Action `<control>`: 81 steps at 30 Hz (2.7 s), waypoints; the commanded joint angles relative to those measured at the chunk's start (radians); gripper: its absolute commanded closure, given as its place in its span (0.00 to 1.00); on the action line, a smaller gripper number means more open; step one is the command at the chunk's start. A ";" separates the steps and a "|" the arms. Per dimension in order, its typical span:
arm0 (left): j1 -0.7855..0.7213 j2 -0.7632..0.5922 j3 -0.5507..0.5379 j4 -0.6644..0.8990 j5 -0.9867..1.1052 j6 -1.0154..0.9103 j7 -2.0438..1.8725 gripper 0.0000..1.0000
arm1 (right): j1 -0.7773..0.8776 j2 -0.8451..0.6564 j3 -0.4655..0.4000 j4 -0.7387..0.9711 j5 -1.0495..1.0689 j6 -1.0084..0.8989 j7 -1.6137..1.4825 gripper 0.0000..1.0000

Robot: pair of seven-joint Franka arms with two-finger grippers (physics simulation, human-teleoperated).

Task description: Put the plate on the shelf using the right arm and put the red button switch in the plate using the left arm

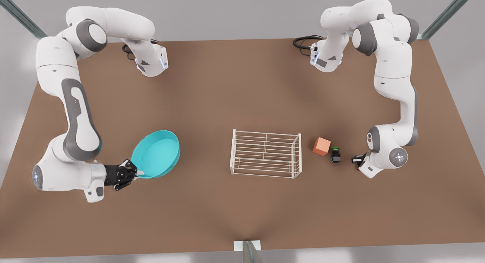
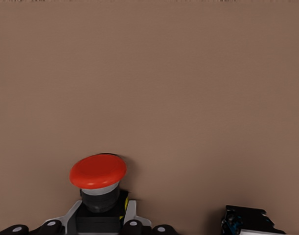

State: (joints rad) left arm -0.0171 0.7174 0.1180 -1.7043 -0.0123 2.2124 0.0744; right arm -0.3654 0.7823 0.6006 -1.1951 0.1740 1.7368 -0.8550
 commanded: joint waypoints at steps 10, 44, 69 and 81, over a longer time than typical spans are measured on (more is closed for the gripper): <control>-0.003 -0.052 0.000 0.003 -0.002 -0.005 -0.022 0.56 | 0.407 0.063 -0.005 0.164 -0.002 0.191 0.824 0.79; -0.086 -0.200 -0.001 0.006 -0.005 -0.144 -0.311 0.58 | 0.556 0.069 -0.031 0.235 -0.002 0.250 0.959 0.00; -0.501 -0.225 -0.166 0.183 -0.110 -0.100 -0.897 0.00 | 0.310 -0.609 -0.533 -0.218 -0.205 -0.382 0.771 0.00; -0.328 -0.480 -0.017 0.391 0.118 -0.838 -0.090 0.00 | 0.318 -0.614 -0.535 -0.212 -0.188 -0.379 0.760 0.00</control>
State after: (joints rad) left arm -0.3471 0.2478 0.1016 -1.3151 0.0604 1.5883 -0.4846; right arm -0.0488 0.1695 0.0651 -1.4072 -0.0181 1.3589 -0.0675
